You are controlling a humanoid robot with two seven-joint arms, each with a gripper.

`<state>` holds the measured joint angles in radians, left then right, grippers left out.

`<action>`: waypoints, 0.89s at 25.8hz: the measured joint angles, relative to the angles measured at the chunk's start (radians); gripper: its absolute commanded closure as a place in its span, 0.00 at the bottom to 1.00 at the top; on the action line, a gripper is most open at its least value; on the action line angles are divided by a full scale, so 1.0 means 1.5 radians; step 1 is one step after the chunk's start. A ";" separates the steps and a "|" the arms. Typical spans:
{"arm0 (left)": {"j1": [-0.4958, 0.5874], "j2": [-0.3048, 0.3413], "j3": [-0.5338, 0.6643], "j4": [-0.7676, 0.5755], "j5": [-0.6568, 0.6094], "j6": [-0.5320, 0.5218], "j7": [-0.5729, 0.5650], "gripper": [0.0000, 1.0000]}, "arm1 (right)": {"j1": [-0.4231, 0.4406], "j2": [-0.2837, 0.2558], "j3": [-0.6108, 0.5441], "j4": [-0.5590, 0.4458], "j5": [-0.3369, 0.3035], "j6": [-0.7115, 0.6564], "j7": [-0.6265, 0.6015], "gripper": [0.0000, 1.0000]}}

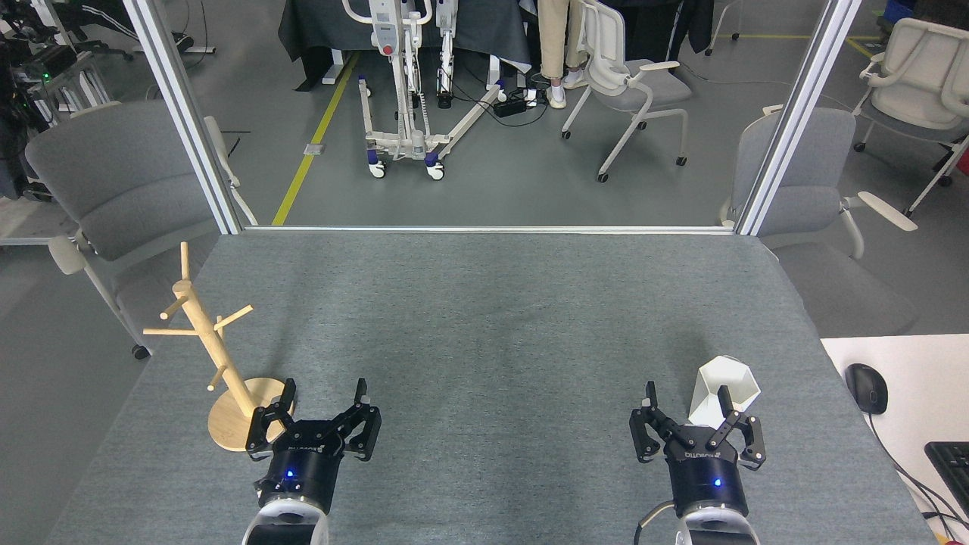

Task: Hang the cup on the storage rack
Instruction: 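Move the right gripper over the white hexagonal cup and lower it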

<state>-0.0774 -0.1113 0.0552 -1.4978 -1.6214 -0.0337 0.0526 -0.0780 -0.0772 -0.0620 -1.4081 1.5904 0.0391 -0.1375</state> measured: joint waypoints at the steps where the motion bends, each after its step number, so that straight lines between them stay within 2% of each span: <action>1: 0.001 0.000 0.000 -0.001 0.000 0.001 0.000 0.01 | -0.003 0.000 0.000 0.000 0.000 0.000 0.000 0.00; 7: 0.003 -0.001 -0.001 -0.005 -0.001 -0.002 0.033 0.01 | -0.014 0.000 -0.001 0.001 0.000 0.000 0.001 0.00; 15: 0.005 -0.002 -0.001 -0.011 0.001 -0.005 0.031 0.01 | -0.022 0.000 -0.003 0.001 -0.002 0.002 -0.001 0.00; 23: 0.006 -0.003 -0.002 -0.011 0.001 -0.008 0.001 0.01 | -0.023 -0.047 -0.042 0.030 -0.009 0.001 -0.001 0.00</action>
<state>-0.0685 -0.1153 0.0522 -1.5142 -1.6199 -0.0453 0.0537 -0.1125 -0.1480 -0.1255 -1.3635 1.5774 0.0411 -0.1388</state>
